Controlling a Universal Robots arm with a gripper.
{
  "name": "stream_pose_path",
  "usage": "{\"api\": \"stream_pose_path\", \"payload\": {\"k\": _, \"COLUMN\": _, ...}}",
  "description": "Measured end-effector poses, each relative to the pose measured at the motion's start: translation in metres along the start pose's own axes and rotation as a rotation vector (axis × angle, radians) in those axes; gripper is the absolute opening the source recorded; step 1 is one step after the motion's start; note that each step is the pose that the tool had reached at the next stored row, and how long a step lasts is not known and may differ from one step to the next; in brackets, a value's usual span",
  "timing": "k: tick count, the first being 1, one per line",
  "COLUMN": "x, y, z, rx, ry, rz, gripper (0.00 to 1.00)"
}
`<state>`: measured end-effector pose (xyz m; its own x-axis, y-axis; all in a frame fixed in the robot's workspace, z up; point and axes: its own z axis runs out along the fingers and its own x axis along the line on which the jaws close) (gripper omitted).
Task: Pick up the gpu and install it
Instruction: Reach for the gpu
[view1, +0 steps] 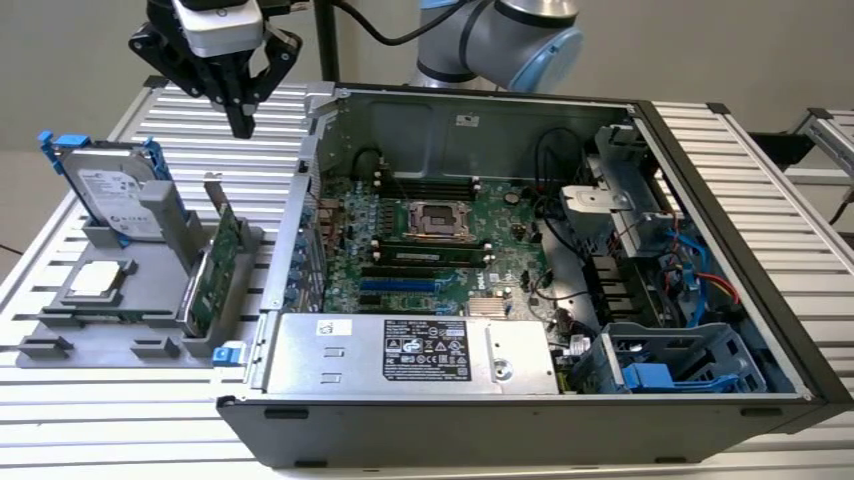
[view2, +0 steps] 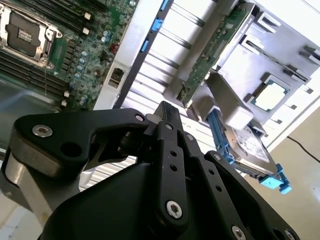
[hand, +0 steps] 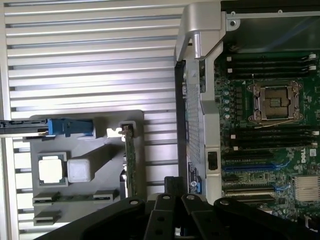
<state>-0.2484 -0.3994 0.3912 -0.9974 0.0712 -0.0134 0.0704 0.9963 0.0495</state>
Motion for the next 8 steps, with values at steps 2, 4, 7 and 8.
{"api": "stream_pose_path", "payload": {"k": 2, "x": 0.003, "y": -0.0002, "z": 0.0, "rx": 0.0, "ry": 0.0, "rz": 0.0, "gripper": 0.0}}
{"api": "stream_pose_path", "payload": {"k": 4, "x": 0.0068, "y": -0.0006, "z": -0.0001, "rx": -0.0001, "ry": -0.0001, "rz": 0.0, "gripper": 0.0}}
{"api": "stream_pose_path", "payload": {"k": 7, "x": 0.0114, "y": -0.001, "z": -0.0002, "rx": 0.0, "ry": 0.0, "rz": 0.0, "gripper": 0.0}}
{"api": "stream_pose_path", "payload": {"k": 8, "x": 0.0128, "y": -0.0012, "z": -0.0002, "rx": 0.0, "ry": 0.0, "rz": 0.0, "gripper": 0.0}}
